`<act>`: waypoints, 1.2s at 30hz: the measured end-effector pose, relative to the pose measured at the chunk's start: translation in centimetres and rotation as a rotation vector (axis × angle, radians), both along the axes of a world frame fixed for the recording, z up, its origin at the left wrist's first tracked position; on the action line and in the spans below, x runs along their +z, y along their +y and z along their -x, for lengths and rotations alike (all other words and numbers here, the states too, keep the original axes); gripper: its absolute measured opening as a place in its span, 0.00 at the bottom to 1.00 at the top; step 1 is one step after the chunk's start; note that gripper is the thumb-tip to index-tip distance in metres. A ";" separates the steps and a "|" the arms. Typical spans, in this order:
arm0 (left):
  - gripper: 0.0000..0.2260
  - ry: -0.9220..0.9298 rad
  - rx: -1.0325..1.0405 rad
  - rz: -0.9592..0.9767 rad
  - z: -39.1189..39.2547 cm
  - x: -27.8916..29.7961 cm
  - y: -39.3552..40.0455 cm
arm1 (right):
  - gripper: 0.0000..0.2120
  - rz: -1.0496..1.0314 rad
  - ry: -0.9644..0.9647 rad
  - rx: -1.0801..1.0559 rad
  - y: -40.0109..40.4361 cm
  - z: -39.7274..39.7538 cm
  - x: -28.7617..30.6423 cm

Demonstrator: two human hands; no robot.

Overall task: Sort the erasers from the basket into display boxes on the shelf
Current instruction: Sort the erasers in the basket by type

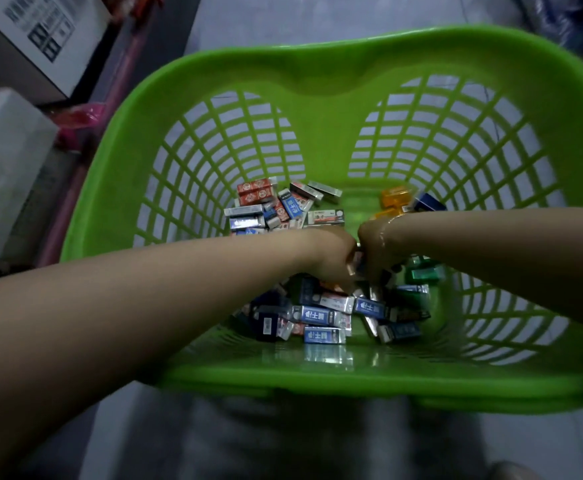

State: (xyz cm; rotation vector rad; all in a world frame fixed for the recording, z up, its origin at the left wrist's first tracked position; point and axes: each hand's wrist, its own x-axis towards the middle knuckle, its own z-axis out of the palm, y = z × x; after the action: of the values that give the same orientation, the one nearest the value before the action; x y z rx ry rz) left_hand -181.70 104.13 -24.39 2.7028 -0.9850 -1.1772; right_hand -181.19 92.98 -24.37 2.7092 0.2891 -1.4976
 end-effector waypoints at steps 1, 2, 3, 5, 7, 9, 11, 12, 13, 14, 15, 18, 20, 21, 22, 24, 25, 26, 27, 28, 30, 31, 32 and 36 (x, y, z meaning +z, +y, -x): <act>0.13 -0.054 -0.051 -0.011 0.5 -0.2 -0.1 | 0.13 -0.004 0.028 -0.011 0.2 0.2 0.0; 0.11 -0.110 -0.096 -0.021 0.8 -0.4 -0.2 | 0.12 0.004 0.041 0.005 0.4 0.3 -0.2; 0.10 -0.141 -0.133 -0.037 0.8 -0.4 -0.3 | 0.12 0.007 0.031 0.031 0.5 0.6 -0.3; 0.10 -0.063 -0.151 -0.055 0.3 0.0 -0.3 | 0.14 0.019 0.010 0.042 0.5 0.9 -0.4; 0.13 0.167 -0.043 -0.048 -0.9 0.8 0.3 | 0.18 0.022 0.098 -0.059 0.6 1.0 -0.9; 0.14 0.286 0.034 -0.005 -1.6 1.3 1.1 | 0.13 0.022 0.250 -0.211 0.7 0.7 -1.1; 0.16 0.268 0.024 -0.003 -1.5 1.1 1.6 | 0.06 0.008 0.306 -0.281 0.2 -0.1 -0.3; 0.17 0.233 0.015 -0.013 -1.3 0.8 1.7 | 0.07 -0.009 0.280 -0.286 -0.1 -0.9 0.4; 0.17 0.182 0.010 -0.018 -0.9 0.6 1.6 | 0.07 -0.037 0.218 -0.289 -0.6 -1.8 1.2; 0.16 0.119 -0.012 -0.013 -0.5 0.4 1.5 | 0.07 -0.072 0.154 -0.298 -0.8 -2.6 2.1; 0.14 0.048 -0.062 -0.018 0.0 0.4 1.2 | 0.07 -0.116 0.114 -0.337 -0.9 -3.4 2.9; 0.14 -0.161 -0.297 -0.088 2.1 0.9 0.0 | 0.08 -0.396 -0.156 -0.566 0.2 -4.9 4.6; 0.20 -0.223 -0.393 -0.138 3.8 0.9 -1.3 | 0.08 -0.634 -0.218 -0.685 2.3 -4.8 4.8; 0.22 -0.219 -0.420 -0.153 4.5 1.0 -2.0 | 0.08 -0.730 -0.133 -0.712 3.6 -4.4 4.8; 0.23 -0.193 -0.423 -0.150 5.0 1.2 -2.6 | 0.09 -0.774 -0.011 -0.700 4.6 -4.2 4.8; 0.23 -0.079 -0.338 -0.122 5.0 1.7 -2.8 | 0.17 -0.693 0.129 -0.564 5.7 -4.3 4.4; 0.22 -0.001 -0.272 -0.110 4.3 1.9 -2.4 | 0.19 -0.623 0.089 -0.493 5.7 -4.8 4.1; 0.21 0.083 -0.196 -0.103 3.4 2.3 -1.9 | 0.18 -0.542 -0.018 -0.424 5.2 -5.3 4.0; 0.17 0.174 -0.110 -0.110 2.3 2.6 -1.1 | 0.16 -0.440 -0.159 -0.351 4.4 -5.9 3.7; 0.14 0.269 -0.037 -0.128 1.0 2.9 -0.3 | 0.14 -0.332 -0.256 -0.270 3.6 -6.2 3.6; 0.12 0.471 0.218 -0.113 -1.3 3.7 1.4 | 0.11 -0.149 -0.189 -0.167 2.2 -5.3 3.1; 0.11 0.532 0.387 -0.084 -2.4 4.2 2.2 | 0.09 -0.090 -0.097 -0.132 1.8 -4.3 2.6; 0.10 0.533 0.515 -0.053 -3.2 4.6 2.8 | 0.10 -0.030 -0.051 -0.061 1.7 -3.1 1.9; 0.08 0.362 0.701 0.097 -5.2 4.6 3.8 | 0.24 0.066 -0.160 0.208 2.7 0.7 -0.2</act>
State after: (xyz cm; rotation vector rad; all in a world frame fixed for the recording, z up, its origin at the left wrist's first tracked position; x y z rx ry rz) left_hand -176.51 107.89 -19.79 2.3037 -0.0283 -1.3174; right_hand -181.85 95.68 -24.60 2.6321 0.4882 -1.2085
